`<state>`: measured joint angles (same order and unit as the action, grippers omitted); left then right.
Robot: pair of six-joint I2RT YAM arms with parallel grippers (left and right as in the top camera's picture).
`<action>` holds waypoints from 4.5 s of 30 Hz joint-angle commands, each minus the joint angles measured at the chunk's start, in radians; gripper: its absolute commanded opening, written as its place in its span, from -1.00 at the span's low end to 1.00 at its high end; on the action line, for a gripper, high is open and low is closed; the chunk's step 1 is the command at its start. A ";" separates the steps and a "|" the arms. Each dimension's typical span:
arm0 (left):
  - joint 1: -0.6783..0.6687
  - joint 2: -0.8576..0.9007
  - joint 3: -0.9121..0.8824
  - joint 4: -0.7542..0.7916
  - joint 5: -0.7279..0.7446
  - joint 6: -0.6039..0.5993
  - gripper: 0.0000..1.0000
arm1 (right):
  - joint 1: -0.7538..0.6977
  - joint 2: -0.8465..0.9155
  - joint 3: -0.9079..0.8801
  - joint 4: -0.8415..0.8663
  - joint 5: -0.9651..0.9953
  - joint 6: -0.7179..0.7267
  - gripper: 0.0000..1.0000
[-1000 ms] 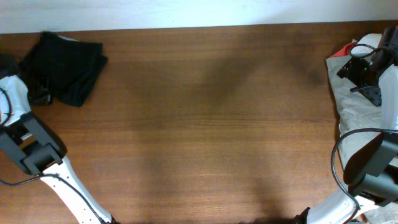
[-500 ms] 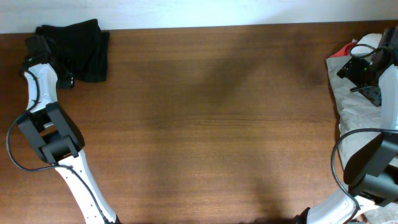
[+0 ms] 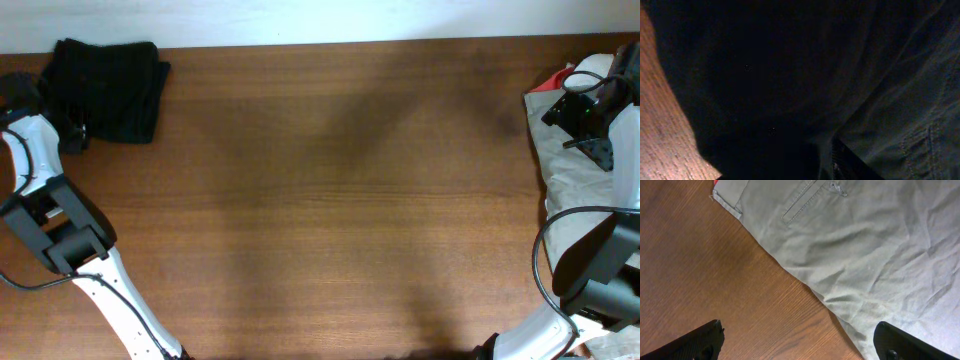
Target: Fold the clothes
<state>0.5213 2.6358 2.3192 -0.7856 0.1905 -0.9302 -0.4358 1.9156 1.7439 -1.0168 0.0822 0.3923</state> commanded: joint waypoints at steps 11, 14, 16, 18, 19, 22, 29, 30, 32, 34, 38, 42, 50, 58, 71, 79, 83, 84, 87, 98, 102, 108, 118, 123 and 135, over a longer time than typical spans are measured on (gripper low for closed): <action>-0.058 0.113 -0.051 -0.055 -0.065 0.062 -0.67 | 0.003 -0.012 0.012 0.000 0.009 0.005 0.97; -0.042 0.109 -0.001 -0.142 -0.065 0.148 -0.54 | 0.003 -0.012 0.012 0.000 0.009 0.005 0.98; -0.036 0.105 0.039 -0.211 -0.067 0.189 -0.54 | 0.003 -0.012 0.012 0.000 0.008 0.005 0.97; -0.029 0.100 0.114 -0.318 -0.085 0.204 -0.42 | 0.003 -0.012 0.012 0.000 0.009 0.005 0.97; -0.026 0.100 0.154 -0.367 -0.095 0.207 -0.21 | 0.003 -0.012 0.012 0.000 0.009 0.005 0.97; -0.024 0.100 0.235 -0.448 -0.141 0.251 0.98 | 0.003 -0.012 0.012 0.000 0.008 0.005 0.97; -0.026 0.100 0.517 -0.789 -0.236 0.296 0.98 | 0.003 -0.012 0.012 0.000 0.009 0.005 0.97; -0.028 0.100 0.576 -0.833 -0.236 0.297 0.98 | 0.003 -0.012 0.012 0.000 0.009 0.005 0.97; -0.035 0.097 0.743 -0.903 -0.171 0.406 0.98 | 0.003 -0.012 0.012 0.000 0.009 0.005 0.98; -0.047 0.035 0.820 -0.903 0.034 0.517 0.98 | 0.003 -0.012 0.012 0.000 0.009 0.005 0.97; -0.065 -0.158 0.820 -0.903 0.053 0.591 0.98 | 0.003 -0.012 0.012 0.000 0.008 0.005 0.97; -0.068 -0.428 0.816 -0.903 0.136 0.669 0.99 | 0.003 -0.012 0.012 0.000 0.009 0.005 0.97; -0.332 -0.958 0.388 -0.902 0.134 0.726 0.98 | 0.003 -0.012 0.012 0.000 0.009 0.005 0.97; -0.489 -1.626 -0.779 -0.623 0.098 0.670 0.99 | 0.003 -0.012 0.012 0.000 0.009 0.005 0.97; -0.489 -1.887 -1.468 -0.287 0.130 0.824 0.99 | 0.003 -0.012 0.012 0.000 0.009 0.005 0.98; -0.597 -2.112 -1.708 0.074 0.126 1.057 0.99 | 0.003 -0.012 0.012 0.000 0.009 0.005 0.97; -0.597 -2.296 -2.019 0.453 0.127 1.056 0.98 | 0.003 -0.012 0.012 0.000 0.009 0.005 0.97; -0.597 -2.314 -2.060 0.509 0.127 1.056 0.99 | 0.003 -0.012 0.012 0.000 0.009 0.005 0.97; -0.595 -2.411 -2.200 0.657 0.114 1.056 0.99 | 0.003 -0.012 0.012 0.000 0.008 0.005 0.97; -0.518 -2.631 -2.288 0.673 0.004 1.056 0.99 | 0.003 -0.012 0.012 0.000 0.009 0.005 0.97; -0.517 -2.631 -2.288 0.674 0.003 1.056 0.99 | 0.003 -0.012 0.012 0.000 0.009 0.005 0.97; -0.517 -2.631 -2.288 0.674 0.003 1.056 0.98 | 0.003 -0.012 0.012 0.000 0.008 0.005 0.97; -0.517 -2.631 -2.288 0.674 0.003 1.056 0.99 | 0.003 -0.012 0.012 0.000 0.008 0.005 0.97; -0.517 -2.631 -2.288 0.674 0.003 1.056 0.99 | 0.004 -0.068 0.012 0.000 0.009 0.005 0.97; -0.517 -2.631 -2.288 0.674 0.003 1.056 0.99 | 0.281 -0.803 0.011 0.000 0.008 0.005 0.97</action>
<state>-0.0032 0.0120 0.0410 -0.1143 0.2043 0.1127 -0.2256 1.2198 1.7523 -1.0145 0.0822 0.3927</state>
